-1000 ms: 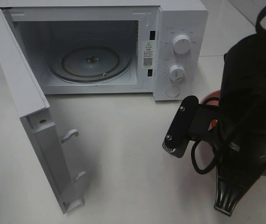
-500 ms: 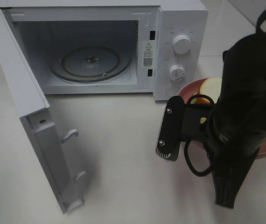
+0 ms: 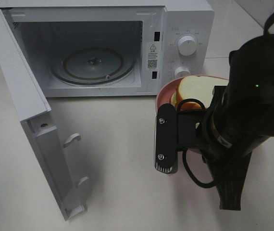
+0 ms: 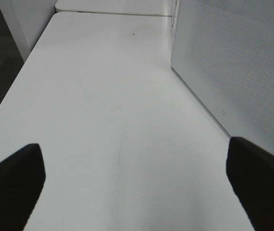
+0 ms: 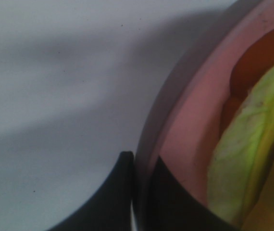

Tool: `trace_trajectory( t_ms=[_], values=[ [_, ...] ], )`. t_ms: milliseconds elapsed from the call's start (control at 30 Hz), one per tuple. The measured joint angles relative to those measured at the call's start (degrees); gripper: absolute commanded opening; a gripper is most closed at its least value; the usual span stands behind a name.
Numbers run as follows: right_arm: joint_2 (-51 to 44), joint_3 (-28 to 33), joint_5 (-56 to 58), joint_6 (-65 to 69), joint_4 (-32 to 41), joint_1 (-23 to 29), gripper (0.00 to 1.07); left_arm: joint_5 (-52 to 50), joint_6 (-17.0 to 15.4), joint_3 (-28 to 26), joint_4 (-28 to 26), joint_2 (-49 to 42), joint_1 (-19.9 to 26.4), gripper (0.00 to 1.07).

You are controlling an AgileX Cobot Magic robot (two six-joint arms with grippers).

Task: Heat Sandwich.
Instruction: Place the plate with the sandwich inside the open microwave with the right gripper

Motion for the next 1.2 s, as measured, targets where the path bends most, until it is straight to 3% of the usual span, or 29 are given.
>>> trace_trajectory(
  t_ms=[600, 1200],
  values=[
    [0.0, 0.0, -8.1, -18.0, -0.9, 0.0, 0.03, 0.0, 0.0, 0.0, 0.0, 0.0, 0.0, 0.97],
    [0.0, 0.0, -14.7, -27.8, -0.3, -0.1, 0.00, 0.0, 0.0, 0.0, 0.0, 0.0, 0.0, 0.97]
  ],
)
